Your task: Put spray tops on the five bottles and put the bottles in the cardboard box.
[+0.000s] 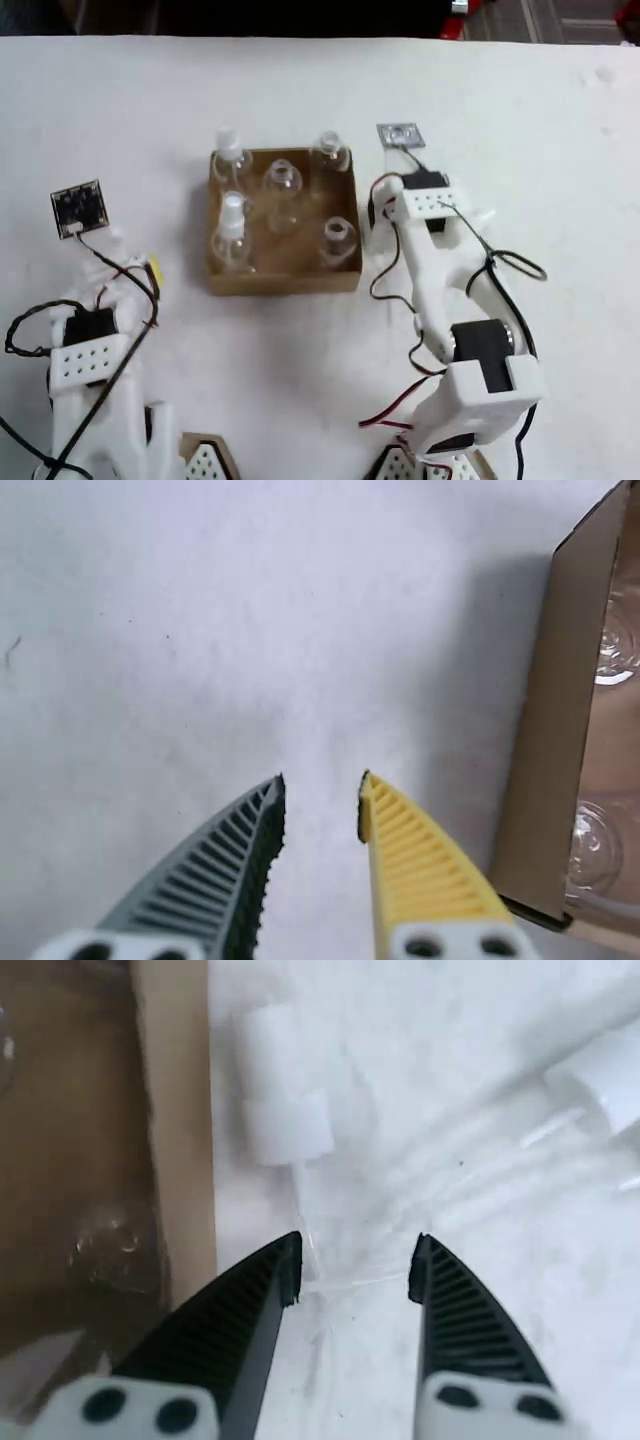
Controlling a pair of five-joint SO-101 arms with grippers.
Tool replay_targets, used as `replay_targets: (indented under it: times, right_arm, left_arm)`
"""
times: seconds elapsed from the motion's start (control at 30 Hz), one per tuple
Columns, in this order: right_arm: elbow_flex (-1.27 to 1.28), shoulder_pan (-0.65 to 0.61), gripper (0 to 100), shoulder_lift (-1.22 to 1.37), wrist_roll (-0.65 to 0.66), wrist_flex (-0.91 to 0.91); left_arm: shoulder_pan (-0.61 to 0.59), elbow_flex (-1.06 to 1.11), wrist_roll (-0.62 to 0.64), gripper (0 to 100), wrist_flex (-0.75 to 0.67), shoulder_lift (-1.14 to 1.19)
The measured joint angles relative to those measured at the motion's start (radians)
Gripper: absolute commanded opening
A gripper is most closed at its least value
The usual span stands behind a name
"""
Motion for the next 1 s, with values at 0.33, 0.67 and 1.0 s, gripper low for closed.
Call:
replay_targets:
  times: [0.33,0.67,1.0]
  right_arm:
    - [0.155,0.003,1.8,-0.005,0.000,-0.155]
    - [0.161,0.046,1.5,-0.005,-0.011,-0.249]
    - [0.161,0.229,1.5,-0.041,-0.086,-0.126]
  left_arm:
    - [0.000,0.000,0.000,12,0.000,0.000]
    - [0.000,0.000,0.000,12,0.000,0.000]
    - [0.000,0.000,0.000,12,0.000,0.000]
